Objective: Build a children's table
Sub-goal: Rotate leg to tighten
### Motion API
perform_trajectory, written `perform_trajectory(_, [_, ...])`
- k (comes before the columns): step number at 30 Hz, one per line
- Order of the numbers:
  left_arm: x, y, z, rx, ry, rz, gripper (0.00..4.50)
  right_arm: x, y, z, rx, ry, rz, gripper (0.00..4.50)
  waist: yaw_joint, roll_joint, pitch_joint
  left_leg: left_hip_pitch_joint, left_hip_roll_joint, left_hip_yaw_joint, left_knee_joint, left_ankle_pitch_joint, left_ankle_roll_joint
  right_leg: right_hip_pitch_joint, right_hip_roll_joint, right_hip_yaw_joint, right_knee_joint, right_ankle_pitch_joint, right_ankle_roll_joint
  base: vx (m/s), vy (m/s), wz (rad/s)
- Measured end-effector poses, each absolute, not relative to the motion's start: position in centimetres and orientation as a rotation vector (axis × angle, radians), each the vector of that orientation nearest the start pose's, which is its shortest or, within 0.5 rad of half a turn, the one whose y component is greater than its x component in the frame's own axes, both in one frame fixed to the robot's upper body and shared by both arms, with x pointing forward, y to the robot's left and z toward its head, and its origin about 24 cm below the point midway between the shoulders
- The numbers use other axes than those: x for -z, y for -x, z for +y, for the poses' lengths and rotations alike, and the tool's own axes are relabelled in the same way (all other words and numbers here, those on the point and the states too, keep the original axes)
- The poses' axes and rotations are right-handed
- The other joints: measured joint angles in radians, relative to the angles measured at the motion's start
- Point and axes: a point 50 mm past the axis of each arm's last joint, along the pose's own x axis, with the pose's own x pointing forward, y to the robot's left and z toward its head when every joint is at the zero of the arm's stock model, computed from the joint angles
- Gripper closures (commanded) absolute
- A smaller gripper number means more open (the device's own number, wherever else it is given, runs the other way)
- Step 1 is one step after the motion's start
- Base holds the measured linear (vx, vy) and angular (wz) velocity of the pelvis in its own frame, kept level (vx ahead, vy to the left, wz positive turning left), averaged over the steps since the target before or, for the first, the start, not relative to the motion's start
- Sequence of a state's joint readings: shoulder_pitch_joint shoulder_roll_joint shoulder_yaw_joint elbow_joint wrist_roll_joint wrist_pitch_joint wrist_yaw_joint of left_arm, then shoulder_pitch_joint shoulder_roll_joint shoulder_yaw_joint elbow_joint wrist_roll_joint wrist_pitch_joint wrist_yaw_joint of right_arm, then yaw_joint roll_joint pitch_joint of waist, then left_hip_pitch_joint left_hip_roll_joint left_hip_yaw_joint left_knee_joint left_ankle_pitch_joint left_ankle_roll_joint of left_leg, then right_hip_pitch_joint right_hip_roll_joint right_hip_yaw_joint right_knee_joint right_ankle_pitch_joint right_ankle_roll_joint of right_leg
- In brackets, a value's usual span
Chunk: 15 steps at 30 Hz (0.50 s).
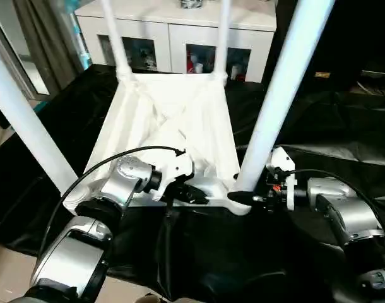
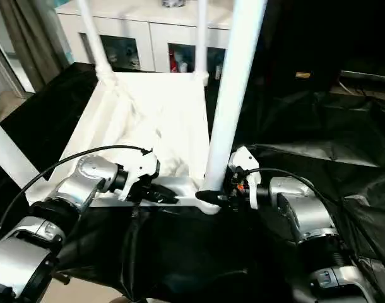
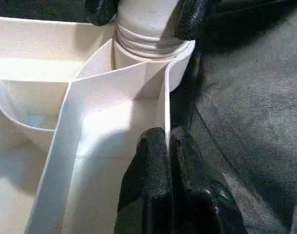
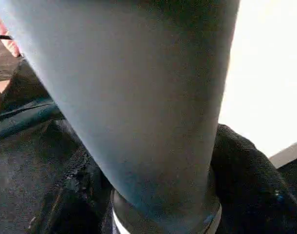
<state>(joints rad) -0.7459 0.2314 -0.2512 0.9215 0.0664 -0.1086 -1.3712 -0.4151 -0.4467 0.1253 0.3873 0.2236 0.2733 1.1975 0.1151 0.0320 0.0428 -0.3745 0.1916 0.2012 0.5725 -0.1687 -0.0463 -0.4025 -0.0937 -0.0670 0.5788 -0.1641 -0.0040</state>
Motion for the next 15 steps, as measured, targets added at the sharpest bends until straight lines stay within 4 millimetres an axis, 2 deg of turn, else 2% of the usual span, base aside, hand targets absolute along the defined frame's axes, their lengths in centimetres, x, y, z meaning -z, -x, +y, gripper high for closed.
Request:
perform_trajectory(6, [-4.8, -32.5, 10.2, 1.539, -0.357, 0.413, 4.5, -5.4, -29.3, -17.0, -1.179, 0.069, 0.381, 2.04, 0.002, 0.0, 0.0, 0.0, 0.0, 0.0, 0.0, 0.0, 0.0, 0.0, 0.0, 0.0, 0.0, 0.0, 0.0, 0.0, 0.0, 0.0])
perform_trajectory(11, [-4.4, -33.5, 9.5, 1.363, -0.359, 0.384, 4.5, -4.5, -30.8, -16.5, -0.928, 0.039, 0.325, 2.07, -0.016, -0.001, 0.0, 0.003, 0.0, 0.0, 0.003, 0.0, 0.0, 0.003, 0.0, 0.0, 0.001, 0.001, 0.0, 0.0, 0.0, 0.0])
perform_trajectory(12, [-4.3, -33.8, 9.0, 1.312, -0.354, 0.382, 4.5, -4.4, -31.4, -16.4, -0.842, 0.019, 0.317, 2.08, -0.024, -0.001, 0.0, 0.005, 0.0, 0.0, 0.003, 0.0, 0.0, 0.004, 0.0, 0.001, 0.001, -0.001, 0.003, 0.0, 0.0, 0.0])
perform_trajectory(15, [-4.3, -34.3, 7.7, 1.229, -0.351, 0.38, 4.5, -4.0, -32.2, -15.8, -0.675, -0.024, 0.296, 2.1, -0.032, -0.002, 0.001, 0.006, 0.0, -0.001, 0.003, 0.0, 0.0, 0.004, 0.0, 0.001, -0.001, -0.002, 0.004, 0.0, 0.0, 0.0])
